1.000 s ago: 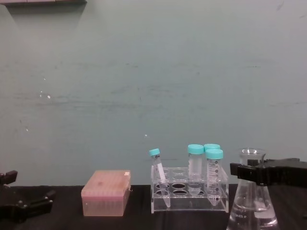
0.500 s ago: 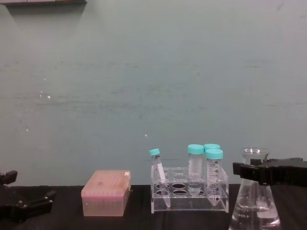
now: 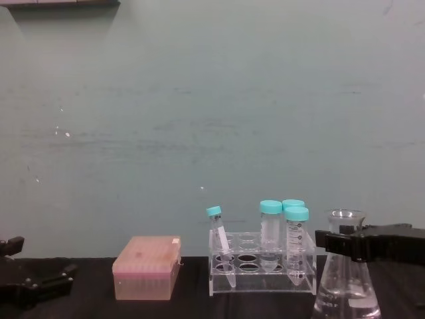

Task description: Pick up the beaker with the right gripper, shake it three times, and then put it down.

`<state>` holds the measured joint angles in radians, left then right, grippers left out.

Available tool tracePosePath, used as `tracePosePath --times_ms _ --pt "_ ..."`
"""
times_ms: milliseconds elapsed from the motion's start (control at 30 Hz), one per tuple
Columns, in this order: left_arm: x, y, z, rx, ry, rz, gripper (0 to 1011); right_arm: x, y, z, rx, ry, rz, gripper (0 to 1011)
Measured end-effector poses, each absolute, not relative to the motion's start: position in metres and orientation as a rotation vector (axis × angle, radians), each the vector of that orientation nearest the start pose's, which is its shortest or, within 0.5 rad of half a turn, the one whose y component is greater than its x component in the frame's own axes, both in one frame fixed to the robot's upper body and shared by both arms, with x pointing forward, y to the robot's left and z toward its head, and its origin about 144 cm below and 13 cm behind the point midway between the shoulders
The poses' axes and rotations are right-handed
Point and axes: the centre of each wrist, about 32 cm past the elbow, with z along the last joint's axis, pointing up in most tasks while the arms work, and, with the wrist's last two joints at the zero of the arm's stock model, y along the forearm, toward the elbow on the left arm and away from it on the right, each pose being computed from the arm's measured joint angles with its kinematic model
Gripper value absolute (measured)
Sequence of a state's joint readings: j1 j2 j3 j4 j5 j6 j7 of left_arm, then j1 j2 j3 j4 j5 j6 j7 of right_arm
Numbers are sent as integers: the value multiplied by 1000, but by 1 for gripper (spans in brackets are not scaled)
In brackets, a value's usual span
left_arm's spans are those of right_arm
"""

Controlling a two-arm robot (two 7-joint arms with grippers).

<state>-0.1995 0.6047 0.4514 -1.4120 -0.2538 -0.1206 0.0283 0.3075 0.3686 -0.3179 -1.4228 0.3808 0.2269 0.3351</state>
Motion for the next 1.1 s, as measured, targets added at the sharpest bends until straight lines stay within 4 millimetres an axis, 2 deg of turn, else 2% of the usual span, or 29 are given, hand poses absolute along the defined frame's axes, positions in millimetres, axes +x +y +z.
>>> tracePosePath --times_ms 1100 --pt "489 310 1140 304 -285 1248 1000 538 -255 1187 -170 109 -999 450"
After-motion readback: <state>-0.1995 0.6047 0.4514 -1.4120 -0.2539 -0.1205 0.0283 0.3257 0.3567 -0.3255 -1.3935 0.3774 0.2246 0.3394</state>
